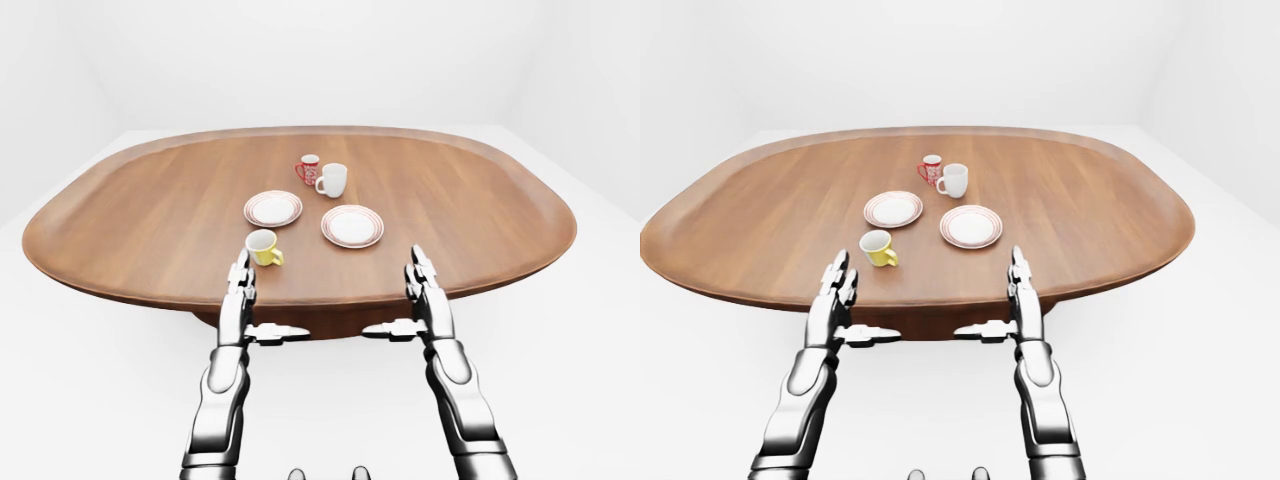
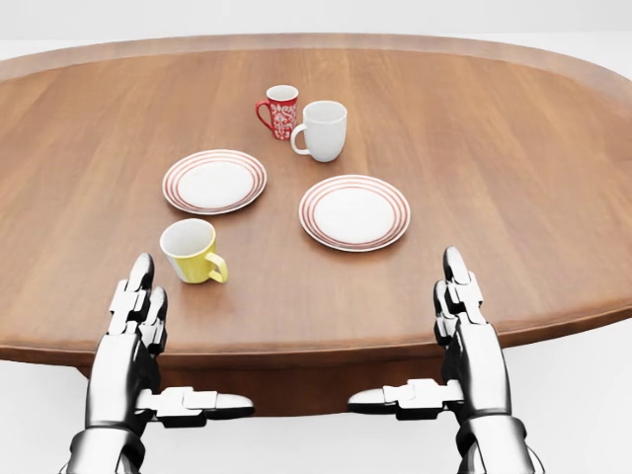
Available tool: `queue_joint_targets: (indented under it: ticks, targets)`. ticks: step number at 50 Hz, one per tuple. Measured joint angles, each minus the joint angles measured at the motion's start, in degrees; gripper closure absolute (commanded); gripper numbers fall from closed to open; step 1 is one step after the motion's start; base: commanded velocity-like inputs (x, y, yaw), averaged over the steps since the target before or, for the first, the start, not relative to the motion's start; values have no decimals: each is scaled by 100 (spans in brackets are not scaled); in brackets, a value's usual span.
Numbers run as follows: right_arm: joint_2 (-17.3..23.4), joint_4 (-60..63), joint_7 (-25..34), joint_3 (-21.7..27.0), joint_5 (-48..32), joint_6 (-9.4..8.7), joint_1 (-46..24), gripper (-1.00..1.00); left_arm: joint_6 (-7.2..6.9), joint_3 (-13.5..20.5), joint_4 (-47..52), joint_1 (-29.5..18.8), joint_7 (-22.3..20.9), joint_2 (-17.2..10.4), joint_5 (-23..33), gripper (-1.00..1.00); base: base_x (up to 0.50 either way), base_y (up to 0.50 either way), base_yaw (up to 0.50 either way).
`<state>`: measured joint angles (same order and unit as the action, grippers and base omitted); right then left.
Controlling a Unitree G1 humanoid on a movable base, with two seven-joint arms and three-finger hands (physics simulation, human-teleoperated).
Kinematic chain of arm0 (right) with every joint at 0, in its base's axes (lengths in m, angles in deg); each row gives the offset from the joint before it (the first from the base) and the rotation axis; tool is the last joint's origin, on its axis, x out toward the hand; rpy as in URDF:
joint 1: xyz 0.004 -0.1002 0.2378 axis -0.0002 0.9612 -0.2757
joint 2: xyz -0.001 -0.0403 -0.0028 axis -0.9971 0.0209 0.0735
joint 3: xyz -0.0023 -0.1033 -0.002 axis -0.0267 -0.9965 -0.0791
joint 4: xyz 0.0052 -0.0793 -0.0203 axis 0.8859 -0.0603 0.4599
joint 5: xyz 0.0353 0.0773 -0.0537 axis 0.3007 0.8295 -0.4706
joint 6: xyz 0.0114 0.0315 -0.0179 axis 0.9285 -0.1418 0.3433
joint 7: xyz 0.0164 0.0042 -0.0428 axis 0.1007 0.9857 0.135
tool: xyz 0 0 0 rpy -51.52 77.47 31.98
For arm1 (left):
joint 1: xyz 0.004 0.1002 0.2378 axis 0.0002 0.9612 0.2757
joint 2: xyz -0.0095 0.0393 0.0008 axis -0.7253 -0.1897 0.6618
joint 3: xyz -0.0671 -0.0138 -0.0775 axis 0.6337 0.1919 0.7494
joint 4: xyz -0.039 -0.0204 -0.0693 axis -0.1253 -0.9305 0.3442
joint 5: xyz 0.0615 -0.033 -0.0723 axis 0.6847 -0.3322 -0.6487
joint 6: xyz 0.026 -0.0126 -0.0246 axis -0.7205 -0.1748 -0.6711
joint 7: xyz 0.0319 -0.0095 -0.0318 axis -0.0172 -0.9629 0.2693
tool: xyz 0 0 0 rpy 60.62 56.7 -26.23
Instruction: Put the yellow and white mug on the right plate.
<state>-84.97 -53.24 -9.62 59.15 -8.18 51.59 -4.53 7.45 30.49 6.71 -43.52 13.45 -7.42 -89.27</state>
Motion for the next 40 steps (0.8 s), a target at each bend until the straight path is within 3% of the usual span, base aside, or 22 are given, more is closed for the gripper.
queue_joint_targets:
  ticks: [11,21,40]
  targets:
    - [48,74,65,91,30,-154,-11,-100,-150,65,152,31,-115,-36,-69,-100,0,0,0]
    - [71,526,90,159,108,-492,11,-100,-473,95,544,76,-178,-51,-127,-100,0,0,0]
    - [115,1798,69,341,366,-492,5,-100,-479,220,1683,89,-289,-102,-292,-100,0,0,0]
